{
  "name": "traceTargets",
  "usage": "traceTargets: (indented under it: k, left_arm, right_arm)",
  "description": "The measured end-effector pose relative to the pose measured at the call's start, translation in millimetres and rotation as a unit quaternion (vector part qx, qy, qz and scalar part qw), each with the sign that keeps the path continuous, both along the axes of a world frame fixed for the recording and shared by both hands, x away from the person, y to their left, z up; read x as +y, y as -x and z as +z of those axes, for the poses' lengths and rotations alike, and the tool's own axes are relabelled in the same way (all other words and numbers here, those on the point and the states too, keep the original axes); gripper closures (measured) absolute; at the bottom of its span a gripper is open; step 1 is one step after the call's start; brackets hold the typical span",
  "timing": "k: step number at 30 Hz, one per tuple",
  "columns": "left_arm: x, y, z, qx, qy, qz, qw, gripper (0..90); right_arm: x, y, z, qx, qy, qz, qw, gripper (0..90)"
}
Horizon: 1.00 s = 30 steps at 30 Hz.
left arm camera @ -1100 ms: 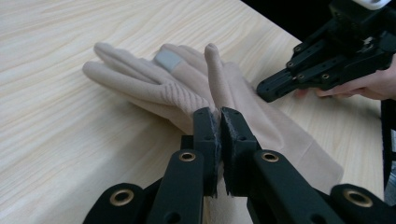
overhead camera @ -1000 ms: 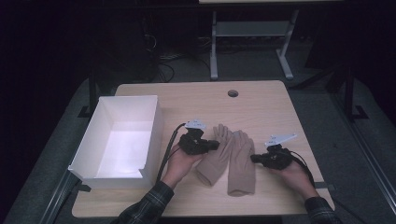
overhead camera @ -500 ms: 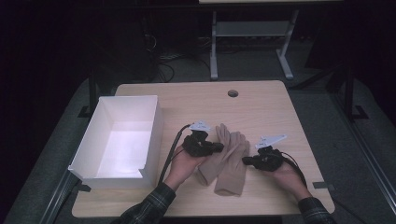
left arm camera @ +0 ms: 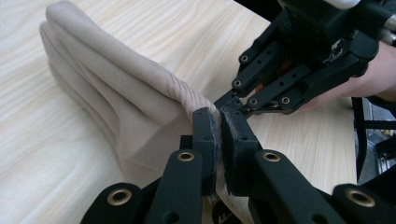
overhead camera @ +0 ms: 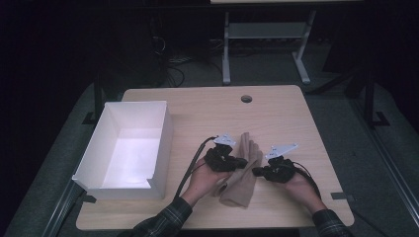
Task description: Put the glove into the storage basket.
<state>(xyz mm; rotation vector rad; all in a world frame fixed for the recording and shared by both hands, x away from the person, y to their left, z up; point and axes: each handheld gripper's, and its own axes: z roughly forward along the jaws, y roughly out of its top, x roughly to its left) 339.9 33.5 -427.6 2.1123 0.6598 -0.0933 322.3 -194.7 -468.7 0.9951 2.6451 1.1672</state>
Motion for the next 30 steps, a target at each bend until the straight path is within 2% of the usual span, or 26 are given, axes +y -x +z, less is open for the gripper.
traceTargets:
  k: [5,8,11,13,14,17,19,20,21,24,25,27,30]
  left_arm:
    - [-9.7,3.2,-5.5,0.001,-0.006,-0.013,0.9999,76.8]
    - [-12.0,4.8,-5.3,0.002,-0.003,-0.023,0.9997,72.6]
    - [-13.3,6.6,-6.0,0.006,-0.002,-0.023,0.9997,73.0]
    - [-14.3,8.0,-8.2,0.01,-0.002,-0.028,0.9996,76.4]
    - [-15.3,9.3,-9.4,0.011,-0.005,-0.03,0.9995,77.9]
    - [-20.9,13.8,-13.2,0.017,-0.008,-0.042,0.999,82.9]
    - [-26.6,17.9,-15.3,0.021,-0.008,-0.049,0.9986,84.3]
    - [-26.6,17.9,-15.3,0.021,-0.008,-0.049,0.9986,84.8]
    - [-29.5,19.6,-16.6,0.02,-0.012,-0.055,0.9982,84.7]
    - [-37.7,24.9,-23.6,0.023,-0.027,-0.07,0.9969,84.9]
    - [-41.5,26.7,-30.3,0.024,-0.042,-0.073,0.9962,84.9]
    - [-41.8,27.4,-34.9,0.022,-0.057,-0.074,0.9954,85.4]
    - [-37.7,27.6,-34.5,0.02,-0.065,-0.071,0.9952,85.4]
  right_arm:
    - [-1.6,0.4,-0.1,-0.006,-0.001,0.002,1.0,89.4]
    - [-9.2,0.6,2.1,-0.008,-0.003,-0.005,1.0,82.7]
    - [-24.0,-0.5,5.9,-0.016,-0.002,-0.032,0.9993,75.4]
    - [-36.2,-2.4,8.4,-0.02,-0.006,-0.052,0.9984,68.8]
    - [-42.4,-3.6,8.8,-0.029,-0.005,-0.061,0.9977,64.2]
    - [-56.1,-5.9,8.3,-0.038,-0.003,-0.096,0.9946,50.1]
    - [-62.6,-7.7,6.6,-0.041,0.0,-0.114,0.9926,44.7]
    - [-62.6,-7.7,6.6,-0.041,0.0,-0.114,0.9926,44.7]
    - [-66.9,-9.9,4.5,-0.048,0.008,-0.13,0.9903,38.3]
    - [-69.8,-12.2,2.0,-0.047,0.012,-0.14,0.9889,33.4]
    - [-70.5,-13.3,-0.3,-0.047,0.016,-0.146,0.9881,30.2]
    - [-70.4,-14.1,-2.9,-0.05,0.022,-0.147,0.9877,26.9]
    - [-69.1,-15.0,-5.3,-0.048,0.03,-0.155,0.9863,23.1]
